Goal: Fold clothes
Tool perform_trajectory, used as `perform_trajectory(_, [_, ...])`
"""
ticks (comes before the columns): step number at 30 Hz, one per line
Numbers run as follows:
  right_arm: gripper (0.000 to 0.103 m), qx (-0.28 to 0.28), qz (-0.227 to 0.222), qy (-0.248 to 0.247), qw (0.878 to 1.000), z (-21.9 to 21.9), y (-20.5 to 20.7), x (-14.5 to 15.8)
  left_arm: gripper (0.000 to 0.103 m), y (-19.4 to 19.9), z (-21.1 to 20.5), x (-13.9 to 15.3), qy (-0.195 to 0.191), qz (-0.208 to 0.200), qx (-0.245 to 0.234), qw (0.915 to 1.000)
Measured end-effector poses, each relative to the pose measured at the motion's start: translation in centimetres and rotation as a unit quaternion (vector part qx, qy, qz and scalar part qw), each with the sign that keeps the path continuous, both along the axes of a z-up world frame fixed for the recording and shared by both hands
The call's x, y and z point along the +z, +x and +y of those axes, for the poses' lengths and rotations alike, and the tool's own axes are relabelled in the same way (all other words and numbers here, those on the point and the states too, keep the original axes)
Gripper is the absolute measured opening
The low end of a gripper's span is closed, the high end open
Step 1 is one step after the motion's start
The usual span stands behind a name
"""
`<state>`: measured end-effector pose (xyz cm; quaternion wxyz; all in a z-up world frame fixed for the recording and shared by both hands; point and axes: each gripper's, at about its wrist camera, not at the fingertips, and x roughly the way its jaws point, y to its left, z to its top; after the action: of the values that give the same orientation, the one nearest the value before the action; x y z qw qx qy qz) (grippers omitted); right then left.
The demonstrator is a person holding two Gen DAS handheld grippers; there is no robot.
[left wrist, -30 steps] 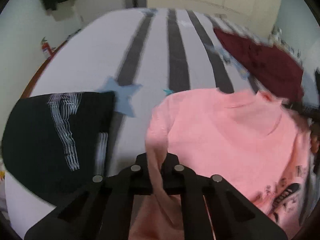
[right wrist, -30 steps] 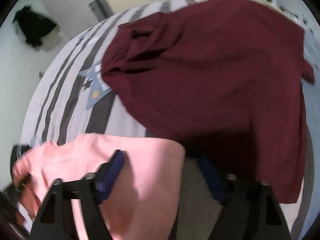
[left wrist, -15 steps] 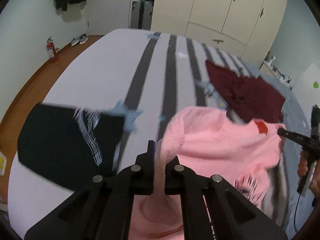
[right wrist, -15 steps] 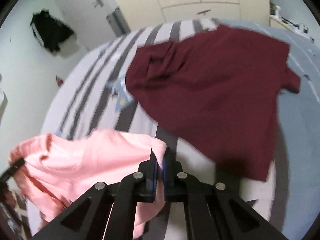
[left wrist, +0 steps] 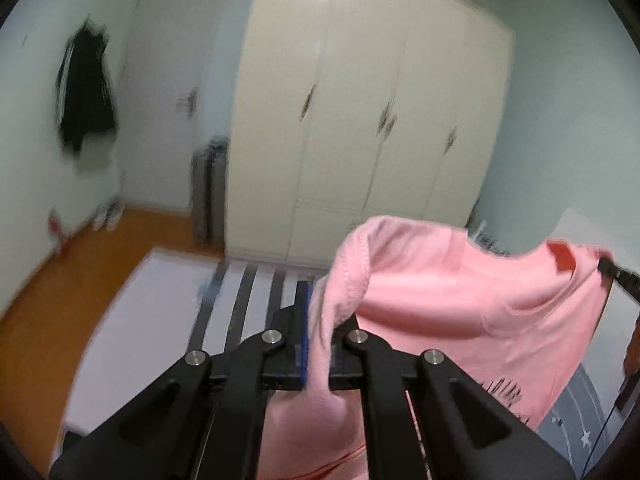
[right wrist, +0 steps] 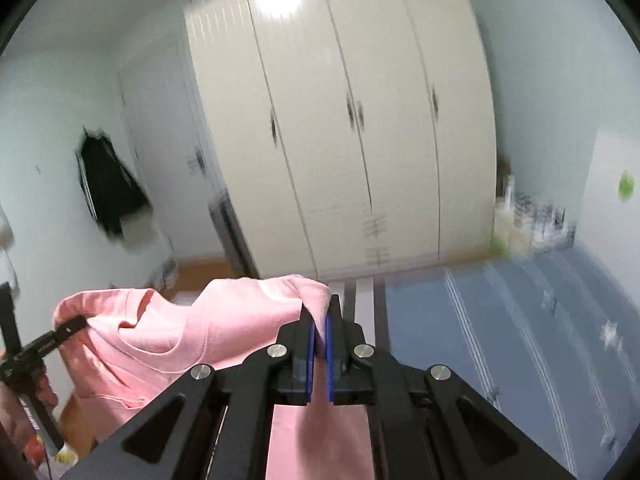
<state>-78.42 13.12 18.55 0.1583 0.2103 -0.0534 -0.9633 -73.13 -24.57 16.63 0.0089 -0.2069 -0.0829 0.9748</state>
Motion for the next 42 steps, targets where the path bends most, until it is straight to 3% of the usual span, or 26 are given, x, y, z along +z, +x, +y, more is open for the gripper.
perform_trajectory(2, [0.004,0.000,0.054,-0.004,0.999,1.6,1.6,6.4,0.003,1.6,1.0,4.4,-0.004,0.034,-0.024,0.9991])
perform_trajectory(5, [0.004,0.008,0.098,0.025,0.995,2.9,6.9,9.3,0.003,6.1,2.0,6.3,-0.004,0.061,-0.065,0.9960])
perform_trajectory(7, [0.004,0.009,0.065,0.033,0.997,4.0,10.6,4.6,0.003,9.5,2.5,4.6,-0.003,0.059,-0.087,0.9945])
perform_trajectory(9, [0.004,0.011,0.025,0.041,0.999,5.1,14.3,-0.7,0.003,13.2,2.9,0.5,0.008,0.035,-0.105,0.9938])
perform_trajectory(12, [0.004,0.013,-0.034,0.052,0.998,6.8,19.8,-8.5,0.003,19.1,4.0,-8.7,0.015,-0.031,-0.122,0.9920])
perform_trajectory(15, [0.004,0.012,-0.104,0.065,0.992,8.2,25.6,-17.4,0.003,25.0,5.2,-20.0,0.030,-0.127,-0.121,0.9841])
perform_trajectory(18, [0.004,0.006,-0.221,0.075,0.972,8.8,31.1,-28.8,0.003,31.2,5.7,-30.7,0.039,-0.217,-0.100,0.9703])
perform_trajectory(20, [0.004,0.005,-0.290,0.086,0.953,9.1,34.5,-35.5,0.003,35.3,6.4,-37.1,0.036,-0.279,-0.087,0.9557])
perform_trajectory(23, [0.004,0.005,-0.382,0.110,0.917,9.2,39.6,-44.7,0.003,39.8,7.4,-44.4,0.024,-0.355,-0.081,0.9311])
perform_trajectory(25, [0.004,0.012,-0.415,0.131,0.900,9.4,42.8,-48.5,0.003,41.9,8.2,-47.0,0.002,-0.378,-0.085,0.9217])
perform_trajectory(26, [0.004,0.012,-0.417,0.132,0.899,9.5,43.2,-48.9,0.003,42.8,8.5,-47.9,-0.009,-0.384,-0.085,0.9192])
perform_trajectory(28, [0.006,0.011,-0.416,0.131,0.900,9.9,43.5,-49.0,0.004,43.9,8.1,-48.8,0.010,-0.395,-0.072,0.9156])
perform_trajectory(31, [0.008,0.009,-0.414,0.129,0.901,10.4,44.0,-49.3,0.008,45.0,7.8,-48.6,0.028,-0.394,-0.053,0.9171])
perform_trajectory(35, [0.029,0.007,-0.407,0.123,0.905,11.3,44.6,-49.3,0.019,45.8,7.8,-48.2,0.037,-0.401,-0.036,0.9146])
perform_trajectory(38, [0.037,0.009,-0.396,0.120,0.910,11.3,44.8,-46.9,0.039,47.3,8.1,-47.4,0.032,-0.409,-0.045,0.9109])
perform_trajectory(42, [0.042,0.017,-0.384,0.131,0.914,11.8,44.8,-44.1,0.041,48.7,7.2,-46.8,0.026,-0.417,-0.039,0.9076])
